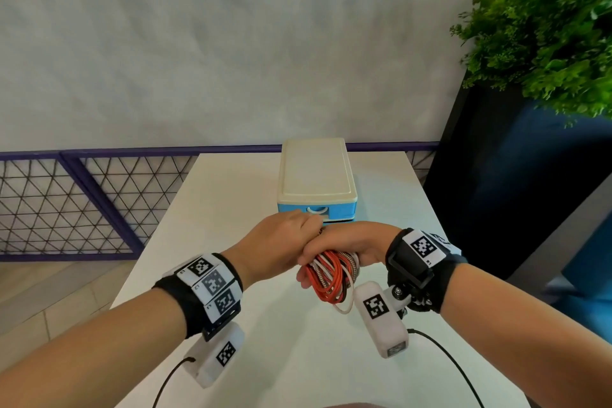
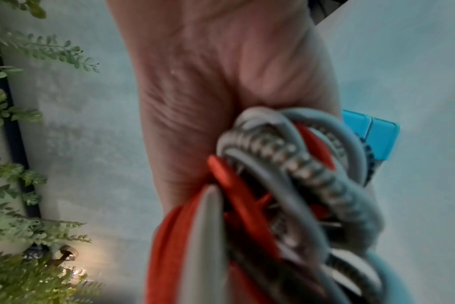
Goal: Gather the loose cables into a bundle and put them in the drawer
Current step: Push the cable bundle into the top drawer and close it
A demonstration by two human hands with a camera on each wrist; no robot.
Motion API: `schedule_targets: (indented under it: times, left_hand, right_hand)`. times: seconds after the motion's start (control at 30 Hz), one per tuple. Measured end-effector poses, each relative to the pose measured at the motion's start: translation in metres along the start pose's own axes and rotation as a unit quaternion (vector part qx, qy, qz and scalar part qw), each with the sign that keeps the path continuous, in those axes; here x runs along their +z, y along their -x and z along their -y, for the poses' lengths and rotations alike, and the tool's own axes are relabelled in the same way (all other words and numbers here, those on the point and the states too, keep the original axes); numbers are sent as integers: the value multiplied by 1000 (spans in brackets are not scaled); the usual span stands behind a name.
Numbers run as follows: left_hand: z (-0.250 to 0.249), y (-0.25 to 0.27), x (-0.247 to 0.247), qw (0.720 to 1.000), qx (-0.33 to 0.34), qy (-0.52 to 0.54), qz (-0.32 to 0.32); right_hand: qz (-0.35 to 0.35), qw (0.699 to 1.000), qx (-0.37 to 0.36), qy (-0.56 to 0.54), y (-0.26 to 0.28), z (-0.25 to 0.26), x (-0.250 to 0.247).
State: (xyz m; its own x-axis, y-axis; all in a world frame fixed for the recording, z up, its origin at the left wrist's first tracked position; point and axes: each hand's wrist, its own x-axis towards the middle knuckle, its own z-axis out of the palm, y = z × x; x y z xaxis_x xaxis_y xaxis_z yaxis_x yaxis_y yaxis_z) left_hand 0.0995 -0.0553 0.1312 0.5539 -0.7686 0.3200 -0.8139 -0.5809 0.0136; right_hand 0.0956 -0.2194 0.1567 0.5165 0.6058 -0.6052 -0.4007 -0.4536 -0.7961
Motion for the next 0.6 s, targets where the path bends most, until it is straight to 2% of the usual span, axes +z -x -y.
schedule_targets:
  times: [0.1, 0.2, 0.33, 0.4, 0.5, 0.53, 0.6]
  left_hand:
    - [1, 1, 8, 999, -24, 7, 35]
    - [2, -2, 13, 990, -97, 9, 106]
    - [4, -10, 7, 953, -207, 21, 220]
    - [10, -12, 4, 936, -243, 56, 250]
    - [17, -19, -1, 906, -266, 90, 318]
    - [18, -21, -4, 895, -276, 98, 337]
    - [19, -25, -6, 880, -293, 130, 349]
  right_hand:
    - [-53, 994, -6, 97, -3, -1, -6]
    - [-159, 955, -8, 248, -5, -3, -13]
    - [-293, 896, -120, 311, 3, -9, -14]
    - [-359, 821, -199, 397, 9, -15, -8]
    - [-383, 657, -301, 575, 9, -34, 3]
    - [-381, 607, -303, 628, 5, -43, 5]
    - [-369, 553, -241, 707, -5, -55, 5]
